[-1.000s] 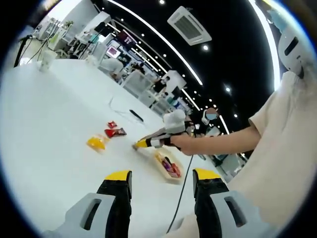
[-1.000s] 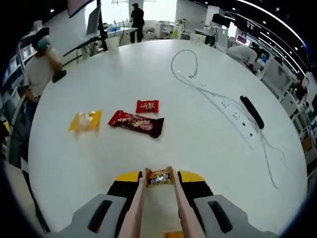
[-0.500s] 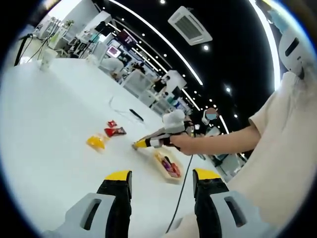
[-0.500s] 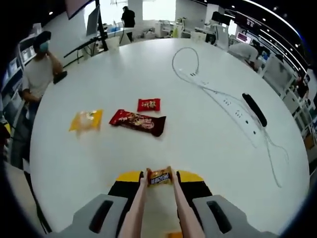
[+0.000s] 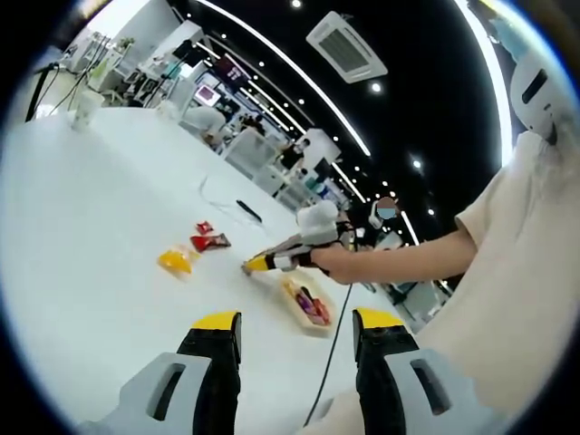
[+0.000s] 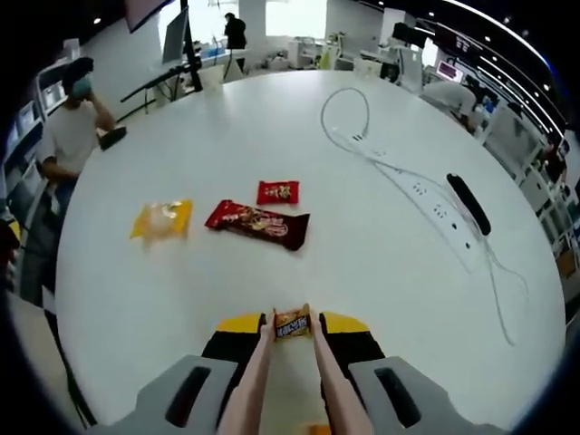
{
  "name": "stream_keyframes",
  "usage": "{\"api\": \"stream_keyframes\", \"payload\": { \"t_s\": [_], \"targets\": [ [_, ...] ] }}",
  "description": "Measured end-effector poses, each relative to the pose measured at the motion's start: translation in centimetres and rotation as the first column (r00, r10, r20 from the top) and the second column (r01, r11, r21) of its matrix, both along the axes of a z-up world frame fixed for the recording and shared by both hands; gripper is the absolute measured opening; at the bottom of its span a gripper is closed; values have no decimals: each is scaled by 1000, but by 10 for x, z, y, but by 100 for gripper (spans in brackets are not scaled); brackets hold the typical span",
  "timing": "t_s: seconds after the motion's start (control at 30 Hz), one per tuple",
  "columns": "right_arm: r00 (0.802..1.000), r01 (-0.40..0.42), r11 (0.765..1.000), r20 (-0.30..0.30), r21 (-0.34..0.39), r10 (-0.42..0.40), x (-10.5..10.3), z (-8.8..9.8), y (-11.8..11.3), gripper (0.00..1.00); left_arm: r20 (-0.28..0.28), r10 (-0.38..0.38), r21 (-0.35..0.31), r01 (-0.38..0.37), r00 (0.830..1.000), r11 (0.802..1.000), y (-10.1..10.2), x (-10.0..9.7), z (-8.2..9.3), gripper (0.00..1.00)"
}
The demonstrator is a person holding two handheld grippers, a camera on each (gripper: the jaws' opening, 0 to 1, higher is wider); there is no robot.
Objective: Place the target food into the container with the food tongs after gripping and lifting it, then release it inside without dropping or visibly crushing the food.
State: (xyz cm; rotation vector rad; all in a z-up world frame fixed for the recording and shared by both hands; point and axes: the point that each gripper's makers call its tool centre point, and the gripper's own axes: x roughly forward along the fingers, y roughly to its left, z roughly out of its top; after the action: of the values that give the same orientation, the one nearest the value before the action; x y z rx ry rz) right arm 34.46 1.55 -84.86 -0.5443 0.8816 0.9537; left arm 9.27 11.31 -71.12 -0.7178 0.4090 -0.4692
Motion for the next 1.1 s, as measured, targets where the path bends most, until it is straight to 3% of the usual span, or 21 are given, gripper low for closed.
{"api": "stream_keyframes", "payload": {
  "t_s": [0.5,0.83,0.93,1.1],
  "targets": [
    [1000,13,999,24,36,-14,-13,23,-5,22,26,-32,7,32,999,999,-5,2,7,48],
    [998,42,997,39,68,-45,-11,41,-13,22,48,-43,12,43,998,999,-8,-3,13,48],
    [998,6,998,68,57,-10,-14,46,-11,22,60,-41,16,40,997,999,-8,-5,17,48],
    [997,19,995,73,98,-26,-17,57,-4,23,64,-49,23,47,997,999,-9,-10,17,48]
  ]
}}
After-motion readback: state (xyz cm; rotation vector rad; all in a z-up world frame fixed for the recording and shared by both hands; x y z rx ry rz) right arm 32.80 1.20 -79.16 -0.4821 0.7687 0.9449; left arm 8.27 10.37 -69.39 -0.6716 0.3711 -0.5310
